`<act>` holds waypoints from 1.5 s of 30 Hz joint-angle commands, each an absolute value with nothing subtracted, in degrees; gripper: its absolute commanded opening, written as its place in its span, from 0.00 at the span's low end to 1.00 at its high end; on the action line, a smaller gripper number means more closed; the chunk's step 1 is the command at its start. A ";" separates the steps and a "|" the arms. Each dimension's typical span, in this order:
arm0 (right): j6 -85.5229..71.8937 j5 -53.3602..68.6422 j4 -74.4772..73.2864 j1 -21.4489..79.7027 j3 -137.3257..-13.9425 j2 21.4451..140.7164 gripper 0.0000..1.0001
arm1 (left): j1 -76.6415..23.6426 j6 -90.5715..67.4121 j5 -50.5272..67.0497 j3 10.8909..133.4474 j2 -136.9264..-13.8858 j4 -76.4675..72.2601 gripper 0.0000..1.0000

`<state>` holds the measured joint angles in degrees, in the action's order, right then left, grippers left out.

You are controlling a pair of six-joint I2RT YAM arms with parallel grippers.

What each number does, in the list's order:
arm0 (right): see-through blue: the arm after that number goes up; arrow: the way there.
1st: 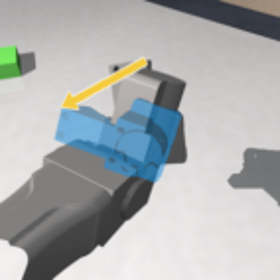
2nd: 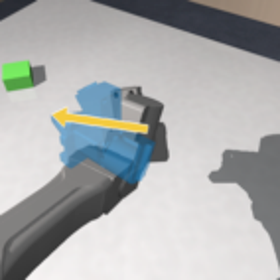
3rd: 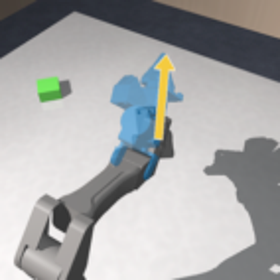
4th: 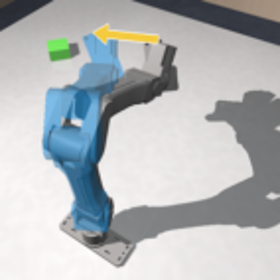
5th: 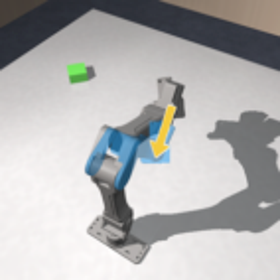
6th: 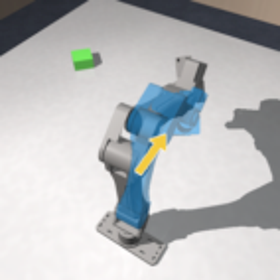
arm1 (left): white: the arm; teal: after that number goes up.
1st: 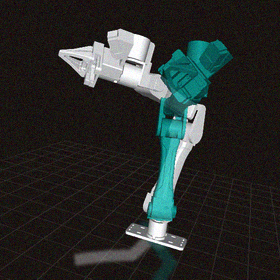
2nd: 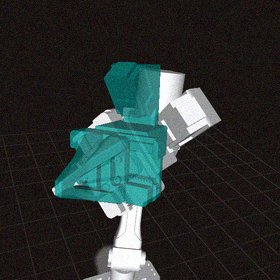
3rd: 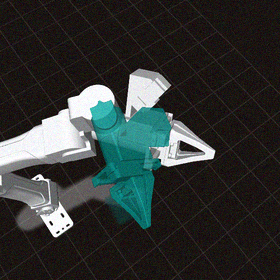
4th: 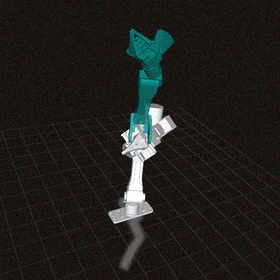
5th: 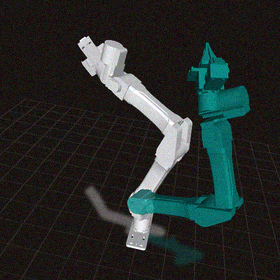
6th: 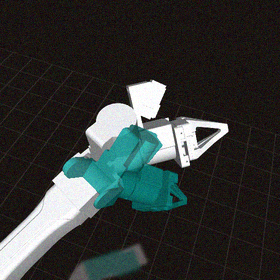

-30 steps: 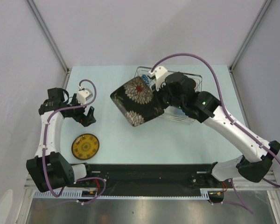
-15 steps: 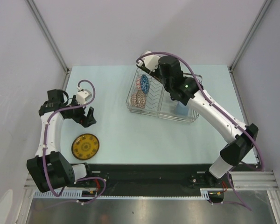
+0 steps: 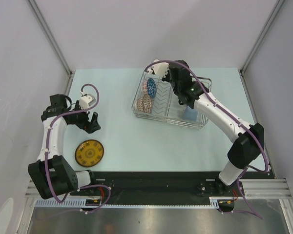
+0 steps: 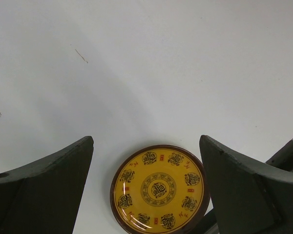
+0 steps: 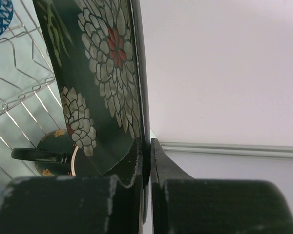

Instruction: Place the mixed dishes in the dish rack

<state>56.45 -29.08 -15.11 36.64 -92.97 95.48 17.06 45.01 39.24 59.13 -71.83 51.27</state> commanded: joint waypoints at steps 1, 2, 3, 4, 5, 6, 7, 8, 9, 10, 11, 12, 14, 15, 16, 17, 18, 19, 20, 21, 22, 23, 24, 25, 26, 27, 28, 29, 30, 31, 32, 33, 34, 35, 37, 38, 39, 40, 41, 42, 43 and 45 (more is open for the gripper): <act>57.13 -28.75 -3.25 36.48 -92.64 93.25 0.00 | 17.84 44.30 42.27 58.89 -72.42 49.57 0.95; 57.04 -28.57 -3.43 36.47 -92.20 93.34 0.00 | 17.84 44.04 42.28 58.89 -72.51 49.48 0.95; 56.95 -28.22 -2.91 36.39 -91.76 93.43 0.00 | 17.84 44.03 42.45 58.89 -72.68 49.31 0.95; 56.87 -27.86 -2.90 36.30 -91.24 93.51 0.00 | 17.84 43.95 42.45 58.89 -72.69 49.31 0.95; 56.69 -27.60 -2.81 36.30 -91.14 93.86 0.00 | 17.75 44.03 42.45 58.71 -72.60 49.22 0.95; 56.60 -27.34 -2.81 36.30 -91.14 94.04 0.00 | 17.75 43.95 42.45 58.62 -72.68 49.22 0.95; 56.60 -26.55 -2.90 36.21 -91.06 94.22 0.00 | 17.75 43.95 42.45 58.62 -72.69 49.13 0.95; 56.78 -26.11 -2.90 36.21 -90.71 94.39 0.00 | 17.84 44.03 42.45 58.45 -72.69 49.04 0.95; 57.65 -25.93 -2.64 36.21 -90.36 94.74 0.00 | 17.75 43.86 42.36 58.36 -72.60 49.04 0.95; 58.09 -26.28 -1.42 36.21 -90.09 95.18 0.00 | 17.75 43.94 42.45 58.36 -72.60 48.96 0.95; 58.70 -26.19 -1.06 36.21 -89.74 95.45 0.00 | 17.84 43.95 42.36 58.19 -72.60 48.87 0.95; 59.41 -26.10 -0.53 36.12 -89.74 96.15 0.00 | 17.75 43.86 42.36 58.18 -72.60 48.78 0.94; 59.94 -26.10 -0.61 35.95 -89.56 96.68 0.00 | 17.75 43.94 42.45 58.01 -72.68 48.78 0.95; 61.33 -25.84 -0.53 35.95 -89.47 97.11 0.00 | 17.75 43.86 42.54 57.92 -72.69 48.69 0.94; 62.22 -25.06 -0.61 35.95 -89.21 97.29 0.00 | 17.75 43.77 42.45 57.83 -72.77 48.60 0.94; 63.18 -24.79 -0.62 35.86 -88.60 97.47 0.00 | 17.75 43.77 42.54 57.75 -72.77 48.43 0.95; 64.76 -24.87 2.34 35.95 -88.07 97.82 0.00 | 17.75 43.77 42.54 57.74 -72.77 48.43 0.94; 65.21 -25.13 3.24 35.95 -87.98 98.00 0.00 | 17.84 43.77 42.54 57.57 -72.86 48.34 0.95; 65.48 -25.22 3.77 35.86 -87.98 98.26 0.00 | 17.75 43.86 42.45 57.57 -72.86 48.34 0.95; 65.91 -25.22 4.30 35.95 -87.89 98.26 0.00 | 17.84 43.86 42.45 57.48 -72.77 48.25 0.94; 66.96 -25.22 4.48 35.86 -87.89 98.52 0.00 | 17.84 43.86 42.45 57.48 -72.86 48.25 0.95; 67.67 -25.05 4.48 35.95 -87.89 98.70 0.00 | 17.84 43.77 42.45 57.39 -72.77 48.16 0.95; 68.20 -25.14 4.57 35.95 -87.89 98.88 0.00 | 17.84 43.77 42.54 57.39 -72.86 47.90 0.95; 68.81 -25.14 4.66 35.86 -87.80 99.22 0.00 | 17.84 43.68 42.54 57.39 -72.95 47.90 0.95; 68.91 -25.05 4.66 35.60 -87.80 99.40 0.00 | 17.84 43.59 42.54 57.39 -73.12 47.81 0.95; 68.91 -24.87 4.31 35.60 -87.80 99.40 0.00 | 17.84 43.59 42.54 57.48 -73.21 47.90 0.94; 68.91 -24.79 4.22 35.33 -87.72 99.40 0.00 | 17.84 43.59 42.63 57.57 -73.30 47.90 0.95; 69.17 -24.79 4.22 35.25 -87.63 99.58 0.00 | 17.84 43.59 42.63 57.66 -73.30 47.90 0.95; 69.17 -24.61 4.31 35.24 -87.71 99.67 0.00 | 17.93 43.68 42.54 57.66 -73.30 47.90 0.95; 69.34 -24.52 4.31 35.24 -87.54 99.75 0.00 | 17.93 43.59 42.63 57.74 -73.39 47.90 0.95; 69.43 -24.61 4.39 35.24 -87.54 100.02 0.00 | 17.93 43.59 42.54 57.74 -73.39 47.90 0.95; 69.52 -24.26 4.39 35.24 -87.63 100.28 0.00 | 17.84 43.59 42.63 57.83 -73.39 47.81 0.95; 69.43 -24.08 4.39 35.24 -87.71 100.46 0.00 | 17.84 43.59 42.63 57.92 -73.39 47.81 0.95; 69.52 -24.08 4.66 35.24 -87.63 100.98 0.00 | 17.84 43.51 42.63 57.92 -73.39 47.81 0.94; 69.17 -23.64 4.40 35.07 -87.63 101.51 0.00 | 17.93 43.42 42.63 58.01 -73.30 47.81 0.94; 68.47 -23.47 3.87 34.89 -87.54 102.21 0.00 | 18.02 43.42 42.63 58.01 -73.30 47.81 0.94; 68.12 -23.21 3.61 34.72 -87.54 102.39 0.00 | 18.02 43.42 42.54 57.92 -73.13 47.90 0.94; 67.68 -23.03 3.43 34.63 -87.54 102.83 0.00 | 17.93 43.50 42.63 57.92 -73.13 47.81 0.94; 66.98 -22.59 2.91 34.45 -87.37 103.01 0.00 | 17.93 43.42 42.45 58.01 -73.04 47.90 0.94; 66.10 -22.41 2.81 34.28 -87.36 103.53 0.00 | 18.10 43.50 42.54 58.01 -73.04 47.90 0.94; 65.75 -22.41 2.55 34.19 -87.19 103.80 0.00 | 18.11 43.51 42.45 58.09 -73.12 47.81 0.94; 65.13 -22.41 2.64 34.01 -86.92 104.32 0.00 | 18.10 43.59 42.54 58.10 -73.04 47.90 0.94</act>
